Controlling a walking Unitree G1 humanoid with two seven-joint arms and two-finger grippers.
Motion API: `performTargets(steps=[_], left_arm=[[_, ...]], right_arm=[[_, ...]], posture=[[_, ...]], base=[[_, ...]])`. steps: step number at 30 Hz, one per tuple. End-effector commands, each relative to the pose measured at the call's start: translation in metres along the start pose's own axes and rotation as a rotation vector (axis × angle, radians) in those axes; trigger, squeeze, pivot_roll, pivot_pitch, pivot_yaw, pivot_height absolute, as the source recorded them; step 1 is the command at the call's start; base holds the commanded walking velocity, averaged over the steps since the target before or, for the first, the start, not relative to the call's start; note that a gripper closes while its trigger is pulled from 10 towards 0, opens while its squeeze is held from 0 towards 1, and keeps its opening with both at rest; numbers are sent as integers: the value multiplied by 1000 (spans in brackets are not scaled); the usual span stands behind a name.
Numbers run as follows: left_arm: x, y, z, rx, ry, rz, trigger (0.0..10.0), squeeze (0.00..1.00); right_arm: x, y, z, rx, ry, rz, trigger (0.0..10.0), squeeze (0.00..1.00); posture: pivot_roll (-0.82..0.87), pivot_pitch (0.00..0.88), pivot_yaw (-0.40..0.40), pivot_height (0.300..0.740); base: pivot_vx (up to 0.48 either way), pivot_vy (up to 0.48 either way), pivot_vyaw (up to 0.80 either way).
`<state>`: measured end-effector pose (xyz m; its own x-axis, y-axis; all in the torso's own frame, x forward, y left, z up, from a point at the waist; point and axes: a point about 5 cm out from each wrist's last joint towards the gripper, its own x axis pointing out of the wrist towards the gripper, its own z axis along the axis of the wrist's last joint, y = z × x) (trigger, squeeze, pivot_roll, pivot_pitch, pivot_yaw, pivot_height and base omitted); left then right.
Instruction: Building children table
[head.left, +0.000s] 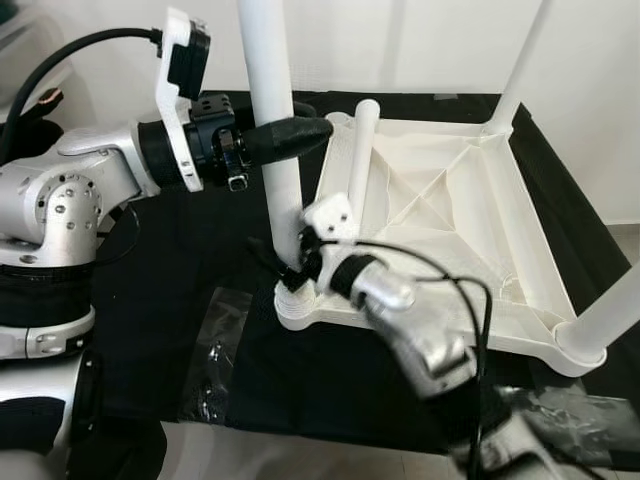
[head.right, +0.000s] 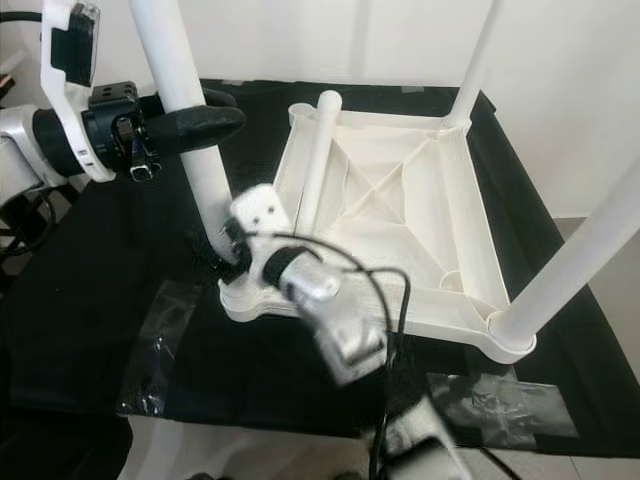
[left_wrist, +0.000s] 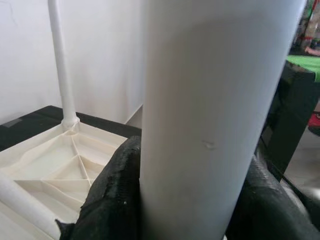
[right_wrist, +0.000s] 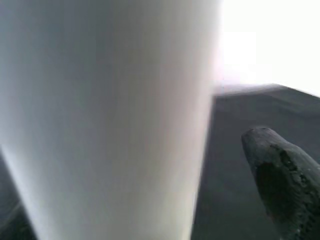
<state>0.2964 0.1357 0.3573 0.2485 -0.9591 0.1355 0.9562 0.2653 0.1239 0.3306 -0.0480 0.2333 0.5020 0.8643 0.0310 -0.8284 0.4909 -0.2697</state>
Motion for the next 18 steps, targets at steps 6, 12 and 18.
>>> performTargets(steps=[6, 12, 18], left_arm=[[6, -13, -11, -47, 44, -145, 0, 0], [6, -15, -13, -51, 52, -160, 0, 0], [7, -18, -13, -55, 56, -172, 0, 0]], right_arm=[[-21, -25, 14, -80, 7, 220, 10000, 0], [-29, -43, 14, -53, 61, 386, 10000, 0], [-23, -54, 13, 2, 18, 424, 4745, 0]], posture=[[33, 97, 22, 740], [45, 110, 27, 740], [49, 115, 29, 740]], base=[[0, 0, 0], [0, 0, 0], [0, 0, 0]])
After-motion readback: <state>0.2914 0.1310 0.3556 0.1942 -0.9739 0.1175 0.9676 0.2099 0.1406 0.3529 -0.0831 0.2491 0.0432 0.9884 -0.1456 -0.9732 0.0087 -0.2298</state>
